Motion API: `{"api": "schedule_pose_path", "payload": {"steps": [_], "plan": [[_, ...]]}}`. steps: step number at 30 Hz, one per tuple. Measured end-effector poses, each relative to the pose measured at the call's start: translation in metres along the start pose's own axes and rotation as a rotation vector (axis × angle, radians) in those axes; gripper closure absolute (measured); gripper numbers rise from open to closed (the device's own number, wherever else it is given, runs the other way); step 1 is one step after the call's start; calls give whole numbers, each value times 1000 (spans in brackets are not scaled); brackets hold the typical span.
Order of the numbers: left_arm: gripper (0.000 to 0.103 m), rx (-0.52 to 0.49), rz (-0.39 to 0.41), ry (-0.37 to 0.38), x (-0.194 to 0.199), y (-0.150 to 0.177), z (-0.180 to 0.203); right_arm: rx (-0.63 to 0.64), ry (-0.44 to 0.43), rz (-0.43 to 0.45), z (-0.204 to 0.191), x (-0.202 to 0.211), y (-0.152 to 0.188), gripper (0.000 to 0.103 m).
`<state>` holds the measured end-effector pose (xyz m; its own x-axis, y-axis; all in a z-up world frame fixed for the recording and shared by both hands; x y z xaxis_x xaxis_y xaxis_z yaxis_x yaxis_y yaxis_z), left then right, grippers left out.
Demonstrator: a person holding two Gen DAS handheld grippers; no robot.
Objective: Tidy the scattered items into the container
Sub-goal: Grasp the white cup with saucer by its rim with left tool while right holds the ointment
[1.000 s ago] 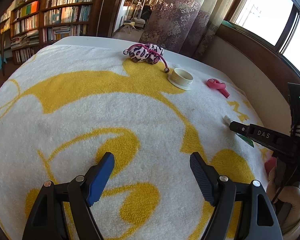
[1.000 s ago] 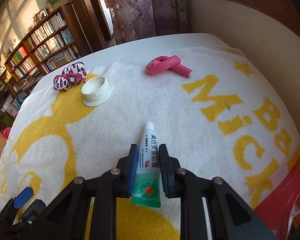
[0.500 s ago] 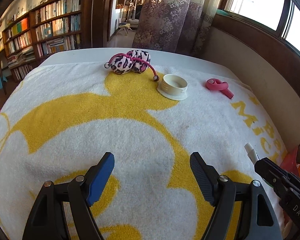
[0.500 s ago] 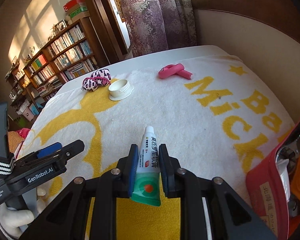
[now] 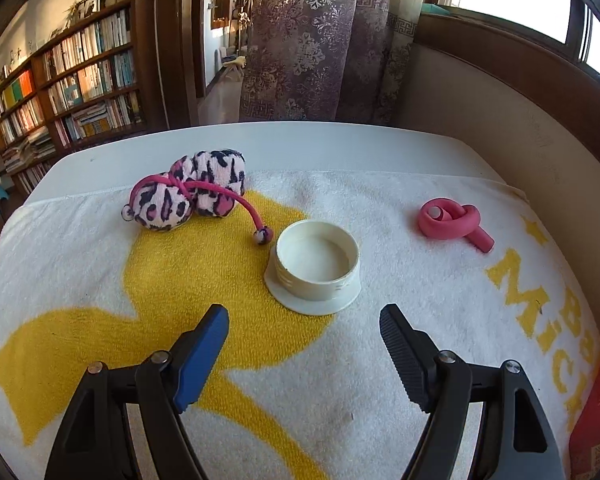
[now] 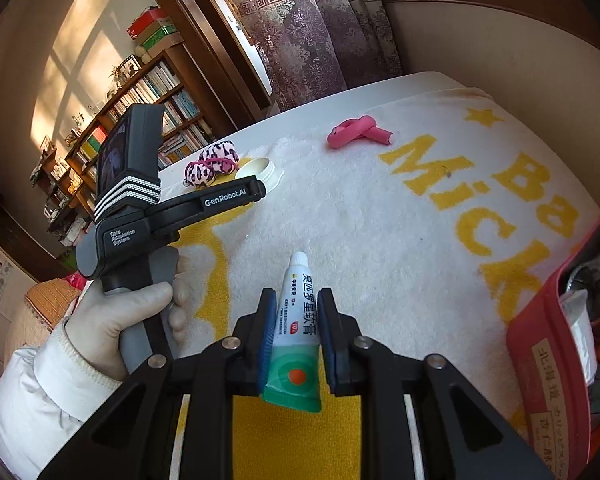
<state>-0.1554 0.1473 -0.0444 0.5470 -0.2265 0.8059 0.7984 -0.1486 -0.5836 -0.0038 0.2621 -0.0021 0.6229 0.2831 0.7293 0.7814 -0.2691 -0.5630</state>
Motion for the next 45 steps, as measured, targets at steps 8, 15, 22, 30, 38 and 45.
{"api": "schedule_pose_path", "payload": {"steps": [8, 15, 22, 30, 38, 45], "plan": [[23, 2, -45, -28, -33, -15, -6, 22, -27, -10, -12, -1, 5, 80], [28, -35, -54, -6, -44, -24, 8, 4, -14, -19, -6, -5, 5, 80], [39, -54, -45, -4, -39, -22, 9, -11, -30, -3, -5, -2, 3, 80], [39, -55, -49, 27, -9, 11, 17, -9, -28, 11, -5, 1, 2, 80], [39, -30, -53, 74, 35, 46, 10, -5, -12, 39, -3, 6, -1, 80], [39, 1, -43, 99, 72, 80, 1, -19, 14, 72, 5, 10, -5, 80]]}}
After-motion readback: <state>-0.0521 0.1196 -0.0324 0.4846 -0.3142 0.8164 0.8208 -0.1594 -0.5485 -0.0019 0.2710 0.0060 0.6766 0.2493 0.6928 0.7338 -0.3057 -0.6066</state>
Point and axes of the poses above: each gripper's, at about its wrist camera, not at the fingertips, and x roughly against the way its jaws point, z to its right, y to its underside, the point moved 8 cm from there along -x, roughly the way its jaws point, and after that the axes turned 2 degrees about -z, right-handed, at the moved point
